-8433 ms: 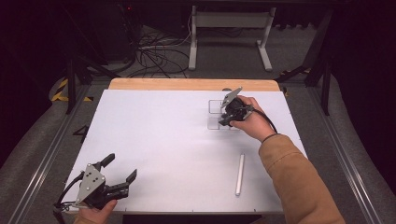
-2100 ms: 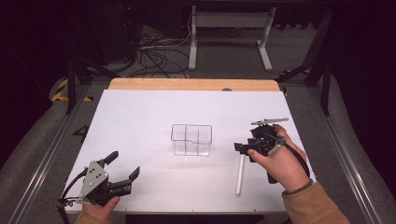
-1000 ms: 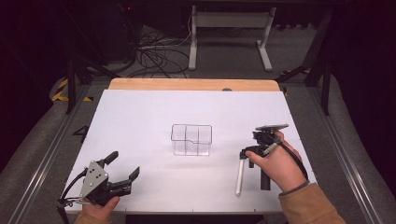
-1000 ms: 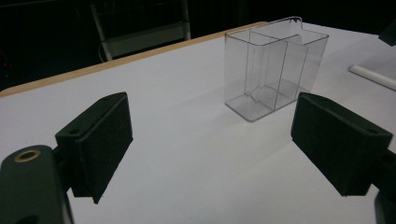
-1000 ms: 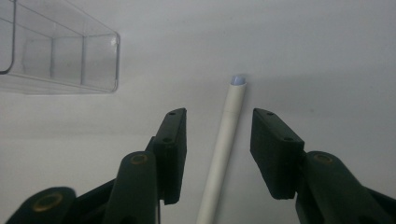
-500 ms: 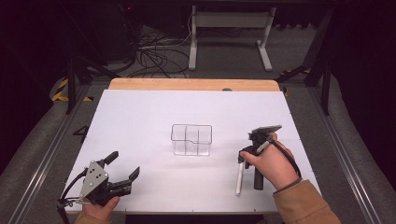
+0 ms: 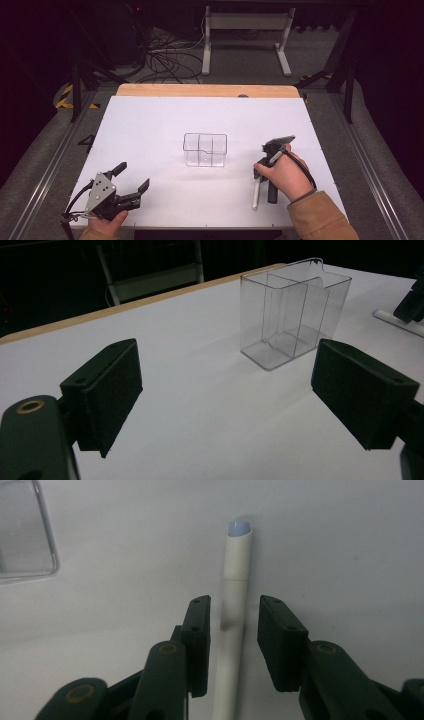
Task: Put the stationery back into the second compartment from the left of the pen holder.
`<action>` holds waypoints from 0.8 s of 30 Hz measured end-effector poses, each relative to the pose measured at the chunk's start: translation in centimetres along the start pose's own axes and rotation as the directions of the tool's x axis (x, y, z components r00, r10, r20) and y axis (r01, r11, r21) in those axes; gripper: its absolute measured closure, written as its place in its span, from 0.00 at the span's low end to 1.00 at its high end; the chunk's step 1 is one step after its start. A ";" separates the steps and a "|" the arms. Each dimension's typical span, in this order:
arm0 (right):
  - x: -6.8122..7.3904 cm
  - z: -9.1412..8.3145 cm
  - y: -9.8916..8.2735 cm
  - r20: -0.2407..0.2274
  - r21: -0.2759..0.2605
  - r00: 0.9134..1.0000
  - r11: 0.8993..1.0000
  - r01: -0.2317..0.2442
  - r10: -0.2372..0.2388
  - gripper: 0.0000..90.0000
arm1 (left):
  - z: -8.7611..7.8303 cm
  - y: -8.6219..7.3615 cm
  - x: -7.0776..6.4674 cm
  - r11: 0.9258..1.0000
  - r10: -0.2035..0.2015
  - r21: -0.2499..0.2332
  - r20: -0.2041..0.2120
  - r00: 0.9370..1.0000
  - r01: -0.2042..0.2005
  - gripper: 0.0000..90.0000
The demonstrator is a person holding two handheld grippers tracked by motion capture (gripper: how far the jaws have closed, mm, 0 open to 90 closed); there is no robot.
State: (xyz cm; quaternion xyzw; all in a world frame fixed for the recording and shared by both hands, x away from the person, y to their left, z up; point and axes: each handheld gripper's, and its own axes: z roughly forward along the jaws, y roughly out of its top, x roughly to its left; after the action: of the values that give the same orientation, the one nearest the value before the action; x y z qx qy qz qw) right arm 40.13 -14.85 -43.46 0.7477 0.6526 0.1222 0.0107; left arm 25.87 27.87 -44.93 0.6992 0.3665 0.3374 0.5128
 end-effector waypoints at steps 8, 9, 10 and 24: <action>0.4 0.5 -0.2 0.029 0.020 1.000 1.000 -0.006 0.006 0.81 | 0.0 0.0 0.0 1.000 0.000 -0.002 -0.001 1.000 0.000 0.15; 0.4 0.5 -0.2 0.033 0.018 0.999 1.000 -0.002 0.001 0.82 | 0.0 0.0 0.0 1.000 -0.003 -0.007 -0.003 1.000 0.003 0.15; 0.5 0.6 -0.2 0.036 0.025 0.999 1.000 -0.001 0.000 0.83 | 0.0 0.0 0.0 1.000 -0.005 -0.008 -0.003 1.000 0.005 0.15; 1.2 1.0 -0.5 0.098 0.018 0.995 1.000 -0.008 0.006 0.88 | -0.1 0.0 0.1 1.000 -0.001 -0.008 -0.002 1.000 0.001 0.15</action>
State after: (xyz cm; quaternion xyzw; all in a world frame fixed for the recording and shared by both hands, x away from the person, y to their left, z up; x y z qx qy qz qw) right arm 39.94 -13.45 -44.31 0.7553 0.6496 0.0794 0.0355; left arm 25.85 27.97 -44.92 0.6966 0.3659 0.3395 0.5153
